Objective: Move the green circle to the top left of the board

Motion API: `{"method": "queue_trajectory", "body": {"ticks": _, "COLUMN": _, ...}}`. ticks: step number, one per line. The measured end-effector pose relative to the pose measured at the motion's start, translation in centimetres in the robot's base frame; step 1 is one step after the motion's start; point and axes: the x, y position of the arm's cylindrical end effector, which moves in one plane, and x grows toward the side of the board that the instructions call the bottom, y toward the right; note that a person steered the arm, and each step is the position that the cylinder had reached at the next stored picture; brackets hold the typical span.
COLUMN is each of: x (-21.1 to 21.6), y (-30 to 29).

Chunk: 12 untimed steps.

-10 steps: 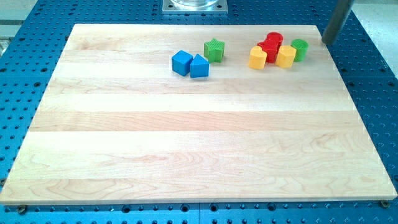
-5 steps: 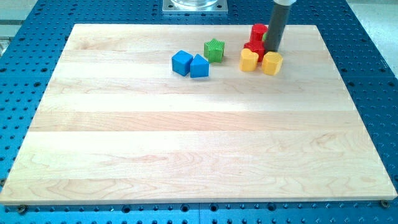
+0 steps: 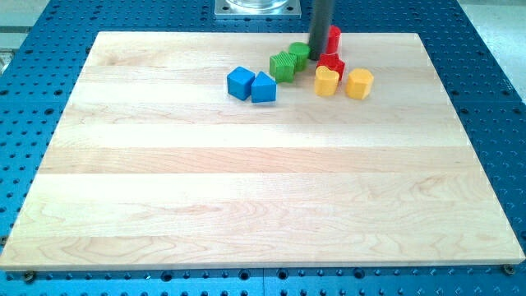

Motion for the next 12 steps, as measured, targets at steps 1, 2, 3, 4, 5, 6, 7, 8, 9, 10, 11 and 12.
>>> {"method": "queue_trajectory", "body": {"ticks": 1, "x": 1.5, "y": -1.3}}
{"method": "queue_trajectory", "body": {"ticks": 2, "x": 1.9, "y": -3.3}}
{"method": "queue_trajectory", "body": {"ticks": 3, "x": 1.9, "y": -8.9}}
{"method": "queue_trajectory", "body": {"ticks": 4, "x": 3.5, "y": -7.5}}
{"method": "queue_trajectory", "body": {"ticks": 5, "x": 3.6, "y": -10.2}}
{"method": "queue_trajectory", "body": {"ticks": 6, "x": 3.6, "y": -15.7}}
{"method": "queue_trajectory", "body": {"ticks": 7, "x": 6.2, "y": -14.7}}
{"method": "queue_trajectory", "body": {"ticks": 8, "x": 7.1, "y": -17.8}}
{"method": "queue_trajectory", "body": {"ticks": 9, "x": 4.9, "y": -17.6}}
{"method": "queue_trajectory", "body": {"ticks": 10, "x": 2.6, "y": -16.8}}
{"method": "queue_trajectory", "body": {"ticks": 11, "x": 0.7, "y": -18.4}}
{"method": "queue_trajectory", "body": {"ticks": 12, "x": 0.6, "y": -17.8}}
